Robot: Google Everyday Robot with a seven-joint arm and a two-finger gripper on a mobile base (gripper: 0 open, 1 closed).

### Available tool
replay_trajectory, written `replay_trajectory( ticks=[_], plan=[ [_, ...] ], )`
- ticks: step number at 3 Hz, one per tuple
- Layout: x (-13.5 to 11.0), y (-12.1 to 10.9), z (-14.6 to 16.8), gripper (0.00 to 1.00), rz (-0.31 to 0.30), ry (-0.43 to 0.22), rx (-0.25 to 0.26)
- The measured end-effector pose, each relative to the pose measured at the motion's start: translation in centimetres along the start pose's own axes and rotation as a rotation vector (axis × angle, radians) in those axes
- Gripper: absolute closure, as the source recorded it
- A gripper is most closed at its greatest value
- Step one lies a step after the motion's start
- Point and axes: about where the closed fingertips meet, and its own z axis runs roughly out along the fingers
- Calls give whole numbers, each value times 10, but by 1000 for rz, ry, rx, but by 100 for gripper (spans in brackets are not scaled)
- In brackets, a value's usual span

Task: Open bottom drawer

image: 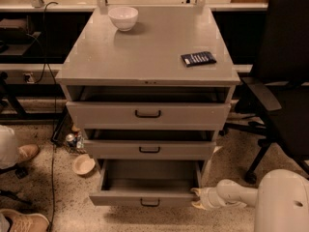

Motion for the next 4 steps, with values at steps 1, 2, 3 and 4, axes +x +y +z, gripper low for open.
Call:
replay_trajectory(
  ticks=[1, 2, 3, 4],
  plan=[
    [0, 0, 0, 100, 0, 0, 0],
    [9, 17, -2, 100, 27, -7, 11],
    [7, 15, -6, 100, 27, -7, 11],
    [7, 15, -6, 100, 27, -7, 11]
  ],
)
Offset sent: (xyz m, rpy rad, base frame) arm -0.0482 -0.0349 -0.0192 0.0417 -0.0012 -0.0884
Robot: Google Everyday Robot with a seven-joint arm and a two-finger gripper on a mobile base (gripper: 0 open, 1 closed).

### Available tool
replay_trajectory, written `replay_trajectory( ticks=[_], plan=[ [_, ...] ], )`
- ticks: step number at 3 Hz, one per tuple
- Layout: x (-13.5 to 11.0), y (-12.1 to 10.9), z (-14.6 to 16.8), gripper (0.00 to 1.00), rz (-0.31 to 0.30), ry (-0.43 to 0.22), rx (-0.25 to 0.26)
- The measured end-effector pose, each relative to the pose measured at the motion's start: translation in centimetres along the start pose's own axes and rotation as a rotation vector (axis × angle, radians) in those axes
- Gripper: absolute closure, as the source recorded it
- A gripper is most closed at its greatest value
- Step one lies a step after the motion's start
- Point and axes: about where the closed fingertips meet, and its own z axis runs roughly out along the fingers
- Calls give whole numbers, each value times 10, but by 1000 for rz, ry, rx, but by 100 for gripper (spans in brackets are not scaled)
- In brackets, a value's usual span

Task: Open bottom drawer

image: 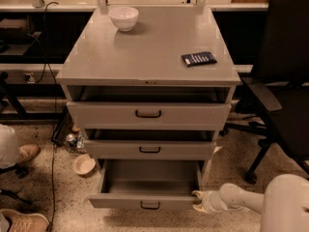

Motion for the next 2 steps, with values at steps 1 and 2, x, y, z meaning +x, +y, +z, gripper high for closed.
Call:
replay_trajectory(
  ticks=[1, 2],
  plan=[
    [0, 0, 0, 100, 0, 0, 0],
    [0, 0, 0, 100, 0, 0, 0]
  ],
)
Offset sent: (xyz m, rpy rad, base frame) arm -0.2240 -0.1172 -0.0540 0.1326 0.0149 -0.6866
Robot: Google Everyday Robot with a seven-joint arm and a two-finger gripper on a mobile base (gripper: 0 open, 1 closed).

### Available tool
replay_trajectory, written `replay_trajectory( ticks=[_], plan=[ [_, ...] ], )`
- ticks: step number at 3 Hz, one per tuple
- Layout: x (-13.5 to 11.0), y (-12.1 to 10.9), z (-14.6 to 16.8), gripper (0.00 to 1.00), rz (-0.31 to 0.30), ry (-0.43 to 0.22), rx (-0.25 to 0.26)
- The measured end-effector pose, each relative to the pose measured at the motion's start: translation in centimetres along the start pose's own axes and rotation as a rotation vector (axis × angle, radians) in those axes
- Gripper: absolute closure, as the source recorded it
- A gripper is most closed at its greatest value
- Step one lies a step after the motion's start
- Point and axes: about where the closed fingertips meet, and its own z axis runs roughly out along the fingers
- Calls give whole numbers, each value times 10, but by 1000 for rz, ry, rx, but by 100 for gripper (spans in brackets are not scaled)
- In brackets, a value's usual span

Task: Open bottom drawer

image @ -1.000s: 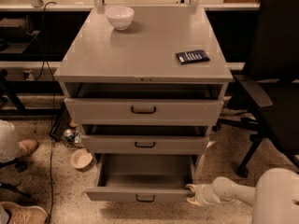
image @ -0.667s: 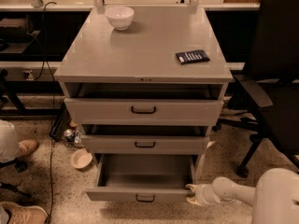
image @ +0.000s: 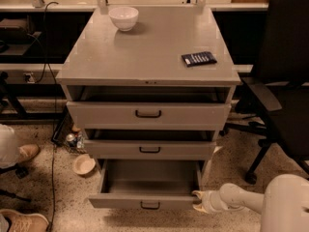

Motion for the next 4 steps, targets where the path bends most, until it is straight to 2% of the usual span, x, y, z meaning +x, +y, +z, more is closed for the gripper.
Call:
replay_trajectory(
  ticks=[1, 2, 3, 4],
  plan=[
    [0, 0, 0, 100, 0, 0, 0],
    [0, 0, 0, 83, 0, 0, 0],
    [0, 0, 0, 52, 0, 0, 0],
    [0, 0, 0, 28, 0, 0, 0]
  ],
)
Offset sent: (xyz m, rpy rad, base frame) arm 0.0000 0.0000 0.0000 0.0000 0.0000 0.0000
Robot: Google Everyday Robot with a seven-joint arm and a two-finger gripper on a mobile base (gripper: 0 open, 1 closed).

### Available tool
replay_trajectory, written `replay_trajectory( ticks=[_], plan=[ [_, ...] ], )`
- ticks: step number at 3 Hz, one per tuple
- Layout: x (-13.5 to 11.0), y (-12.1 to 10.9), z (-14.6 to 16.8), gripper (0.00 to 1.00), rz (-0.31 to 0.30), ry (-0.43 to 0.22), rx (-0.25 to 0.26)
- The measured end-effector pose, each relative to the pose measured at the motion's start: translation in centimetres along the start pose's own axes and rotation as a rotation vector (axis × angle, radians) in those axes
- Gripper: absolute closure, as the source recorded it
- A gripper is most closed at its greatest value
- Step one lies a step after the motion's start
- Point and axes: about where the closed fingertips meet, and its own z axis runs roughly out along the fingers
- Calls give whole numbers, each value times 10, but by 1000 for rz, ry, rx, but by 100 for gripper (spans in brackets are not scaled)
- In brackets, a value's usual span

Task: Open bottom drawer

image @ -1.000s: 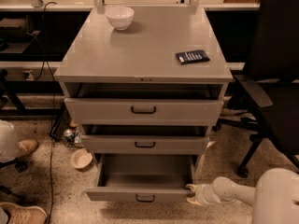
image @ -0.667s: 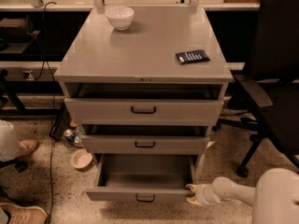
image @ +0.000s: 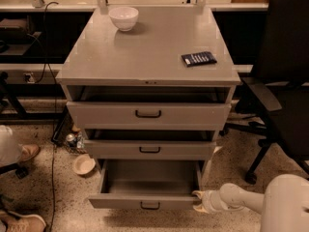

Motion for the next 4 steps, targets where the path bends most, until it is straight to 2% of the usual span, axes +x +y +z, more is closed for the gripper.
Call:
replay_trajectory(
  ticks=[1, 2, 3, 4],
  plan=[
    [0, 0, 0, 4, 0, 0, 0],
    [-1, 1, 1, 0, 0, -1, -1],
    [-1, 0, 2, 0, -2, 3, -1],
    [-8, -3, 14, 0, -23, 41, -1]
  ],
)
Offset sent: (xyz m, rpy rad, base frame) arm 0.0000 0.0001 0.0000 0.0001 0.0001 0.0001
